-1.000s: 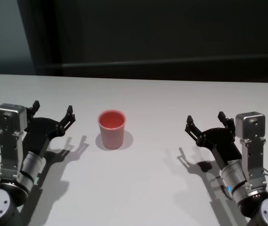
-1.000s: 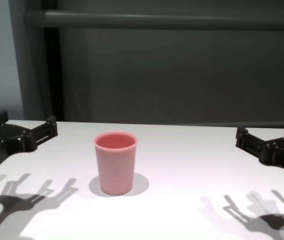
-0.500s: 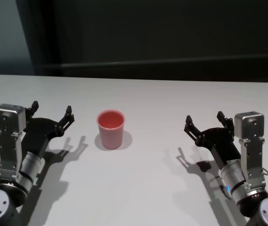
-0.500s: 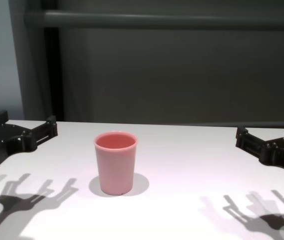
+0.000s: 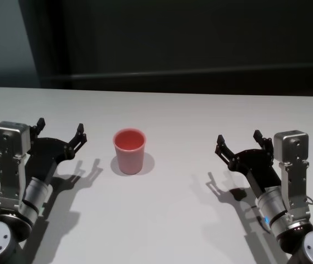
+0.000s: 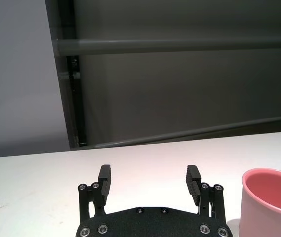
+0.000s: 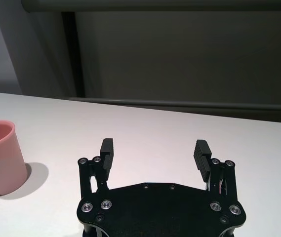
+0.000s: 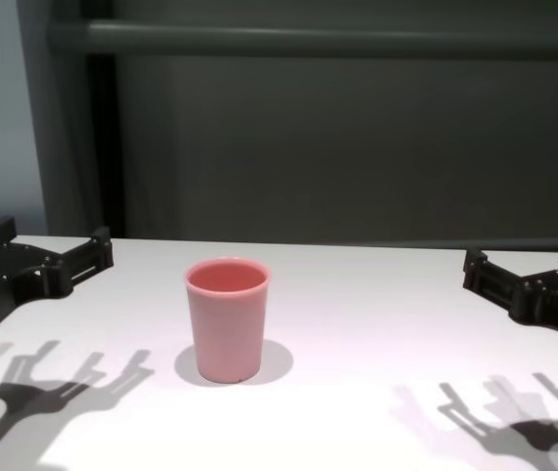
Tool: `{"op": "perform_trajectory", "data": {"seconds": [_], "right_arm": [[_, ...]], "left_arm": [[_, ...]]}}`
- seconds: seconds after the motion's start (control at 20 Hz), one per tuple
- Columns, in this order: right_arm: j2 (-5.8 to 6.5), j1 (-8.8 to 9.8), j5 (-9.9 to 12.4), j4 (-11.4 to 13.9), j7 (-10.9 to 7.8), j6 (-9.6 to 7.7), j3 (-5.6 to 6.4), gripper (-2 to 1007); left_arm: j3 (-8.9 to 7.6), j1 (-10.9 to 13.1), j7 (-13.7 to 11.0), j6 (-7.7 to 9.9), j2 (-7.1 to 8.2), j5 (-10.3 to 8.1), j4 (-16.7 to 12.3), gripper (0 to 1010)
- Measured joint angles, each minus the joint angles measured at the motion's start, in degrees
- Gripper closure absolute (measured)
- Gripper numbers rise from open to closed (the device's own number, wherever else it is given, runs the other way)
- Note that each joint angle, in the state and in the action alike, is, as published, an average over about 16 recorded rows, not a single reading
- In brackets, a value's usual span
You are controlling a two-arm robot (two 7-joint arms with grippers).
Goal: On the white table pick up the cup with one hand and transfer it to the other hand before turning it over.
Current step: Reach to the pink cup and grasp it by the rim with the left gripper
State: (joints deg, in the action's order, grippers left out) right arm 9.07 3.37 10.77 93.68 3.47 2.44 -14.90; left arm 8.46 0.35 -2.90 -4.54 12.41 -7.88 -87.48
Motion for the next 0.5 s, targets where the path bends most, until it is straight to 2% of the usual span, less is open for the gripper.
{"op": "perform_trajectory", "data": {"seconds": [0.5], "right_arm": [[0.0, 0.0, 0.0, 0.0, 0.0, 0.0, 0.0, 3]], "left_arm": [[0.0, 0.0, 0.0, 0.0, 0.0, 0.0, 0.0, 7]]}}
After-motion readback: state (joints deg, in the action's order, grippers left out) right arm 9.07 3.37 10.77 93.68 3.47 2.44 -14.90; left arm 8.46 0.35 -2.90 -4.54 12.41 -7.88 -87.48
